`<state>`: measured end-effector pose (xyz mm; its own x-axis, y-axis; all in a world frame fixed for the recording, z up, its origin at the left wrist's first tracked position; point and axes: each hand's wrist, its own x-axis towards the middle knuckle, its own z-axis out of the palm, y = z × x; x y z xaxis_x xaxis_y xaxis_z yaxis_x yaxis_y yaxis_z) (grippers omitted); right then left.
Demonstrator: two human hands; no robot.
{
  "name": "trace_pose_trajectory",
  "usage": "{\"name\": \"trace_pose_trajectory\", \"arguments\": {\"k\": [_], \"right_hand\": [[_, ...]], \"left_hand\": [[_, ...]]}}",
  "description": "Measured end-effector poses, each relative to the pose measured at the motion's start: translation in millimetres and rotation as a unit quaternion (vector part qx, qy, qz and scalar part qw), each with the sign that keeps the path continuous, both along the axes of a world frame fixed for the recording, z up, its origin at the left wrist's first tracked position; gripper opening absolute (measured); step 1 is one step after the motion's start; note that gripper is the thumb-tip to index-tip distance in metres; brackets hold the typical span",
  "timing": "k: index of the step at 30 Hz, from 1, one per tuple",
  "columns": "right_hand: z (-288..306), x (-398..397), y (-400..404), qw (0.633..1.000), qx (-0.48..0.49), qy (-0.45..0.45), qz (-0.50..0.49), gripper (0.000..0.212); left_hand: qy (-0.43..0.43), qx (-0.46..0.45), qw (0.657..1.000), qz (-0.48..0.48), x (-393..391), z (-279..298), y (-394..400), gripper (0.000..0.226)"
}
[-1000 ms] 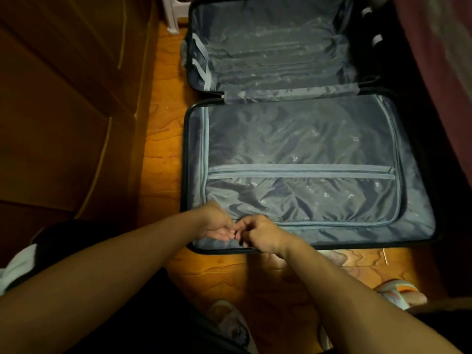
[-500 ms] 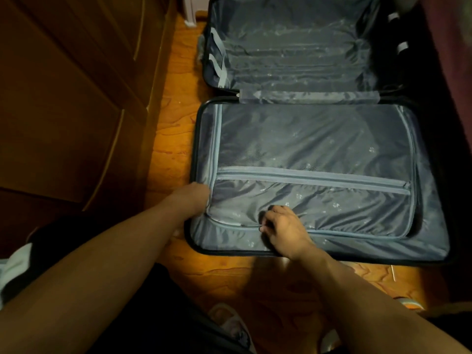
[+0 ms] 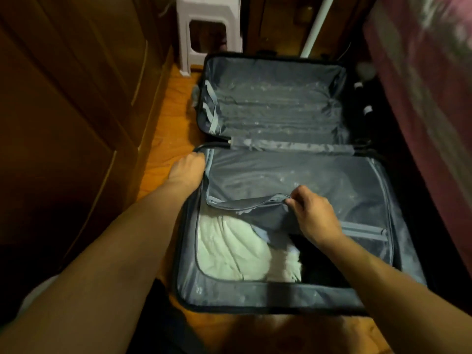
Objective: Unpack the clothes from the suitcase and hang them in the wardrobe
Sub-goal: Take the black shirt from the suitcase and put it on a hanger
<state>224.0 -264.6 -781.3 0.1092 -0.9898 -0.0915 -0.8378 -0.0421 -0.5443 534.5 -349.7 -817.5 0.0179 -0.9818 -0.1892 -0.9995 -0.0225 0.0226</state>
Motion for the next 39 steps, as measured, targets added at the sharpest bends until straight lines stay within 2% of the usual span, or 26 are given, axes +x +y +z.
{"name": "trace_pose_trajectory", "arguments": {"k": [5,8,10,12,14,15,16,17,18,19,20,21,22,23,24,26,27,28,29,31,32,33,34,36,37,39], "right_hand": [[27.1,-11.4,-35.7,1.000,-0.012,0.004,0.010,0.009],[37.8,-22.5,-50.9,0.998,-0.047,0.026,0.037,0.028],[41.0,-30.9,-59.1,0.998,-0.044,0.033,0.024,0.035],[40.7,-38.1,-66.4,0.998,-0.038,0.046,0.001,0.022],[37.9,-45.6,-76.7,0.997,-0.036,0.064,-0.020,0.005],[36.4,-47.5,-83.8,0.996,-0.031,0.073,-0.027,0.014],[37.0,-48.3,-93.2,0.996,-0.027,0.083,-0.022,0.021],[37.6,-47.8,-106.8,0.996,-0.018,0.090,-0.014,0.023],[41.1,-46.4,-124.0,0.995,-0.003,0.103,0.002,0.021],[45.9,-43.7,-147.3,0.992,0.012,0.119,0.028,0.016],[53.5,-40.3,-174.0,0.989,0.017,0.138,0.054,0.013],[64.9,-36.4,-202.3,0.985,0.006,0.160,0.068,0.013],[80.5,-31.3,-229.4,0.981,-0.028,0.178,0.064,0.015],[94.7,-26.0,-255.1,0.976,-0.095,0.190,0.046,0.019],[107.7,-20.0,-274.5,0.963,-0.185,0.193,0.022,0.025],[124.2,-12.4,-288.8,0.928,-0.321,0.189,-0.009,0.043],[123.3,-14.2,-285.5,0.915,-0.354,0.195,0.007,0.051],[117.1,-19.7,-275.4,0.904,-0.363,0.221,0.037,0.056],[100.8,-29.4,-265.3,0.889,-0.361,0.269,0.079,0.059],[62.7,-58.6,-244.2,0.859,-0.326,0.357,0.171,0.065],[41.9,-73.0,-235.2,0.859,-0.275,0.382,0.202,0.067],[21.2,-87.0,-229.0,0.866,-0.215,0.395,0.218,0.069],[1.3,-101.2,-223.2,0.880,-0.142,0.399,0.217,0.069],[-29.9,-126.7,-214.7,0.907,-0.009,0.393,0.154,0.071],[-40.0,-137.1,-212.8,0.917,0.031,0.383,0.111,0.070],[-57.2,-154.7,-212.1,0.938,0.088,0.332,0.047,0.067]], "left_hand": [[-0.017,0.006,1.000,0.018,0.3,-9.4,-49.5,0.037],[-0.012,-0.007,0.999,0.033,-2.4,-14.1,-68.2,0.027],[0.047,0.014,0.994,0.098,-3.9,-20.3,-77.5,0.016],[0.154,0.063,0.975,0.148,-2.9,-22.1,-85.1,0.015],[0.241,0.110,0.955,0.132,-10.2,-3.4,-92.0,0.021],[0.292,0.141,0.938,0.124,-15.8,17.4,-91.2,0.028],[0.369,0.201,0.898,0.132,-22.7,45.5,-86.8,0.040],[0.435,0.289,0.841,0.141,-29.3,72.5,-81.9,0.052],[0.456,0.375,0.797,0.128,-33.5,94.2,-77.8,0.057],[0.443,0.431,0.780,0.100,-39.9,115.3,-71.7,0.050],[0.421,0.444,0.787,0.074,-46.6,125.9,-72.1,0.036],[0.413,0.411,0.810,0.067,-54.5,127.2,-80.5,0.026],[0.424,0.327,0.841,0.079,-62.8,123.5,-95.4,0.022],[0.470,0.205,0.850,0.121,-69.1,117.0,-115.5,0.020],[0.547,0.086,0.809,0.198,-73.0,116.3,-137.2,0.025],[0.698,-0.083,0.641,0.309,-74.7,125.1,-176.4,0.036],[0.733,-0.115,0.592,0.314,-71.7,125.5,-185.6,0.042],[0.728,-0.127,0.600,0.306,-69.8,123.3,-186.4,0.052],[0.669,-0.119,0.671,0.297,-67.8,114.0,-179.6,0.066],[0.484,-0.083,0.839,0.235,-68.0,70.8,-152.3,0.091],[0.392,-0.073,0.903,0.163,-71.6,46.8,-135.2,0.094],[0.310,-0.065,0.945,0.084,-75.9,23.8,-116.5,0.088],[0.224,-0.049,0.973,0.001,-80.0,-0.3,-98.6,0.075],[0.079,-0.036,0.988,-0.126,-87.9,-39.2,-66.7,0.049],[0.028,-0.036,0.990,-0.136,-90.9,-54.4,-56.9,0.046],[0.001,0.004,0.999,-0.049,-93.9,-68.7,-57.1,0.046]]}}
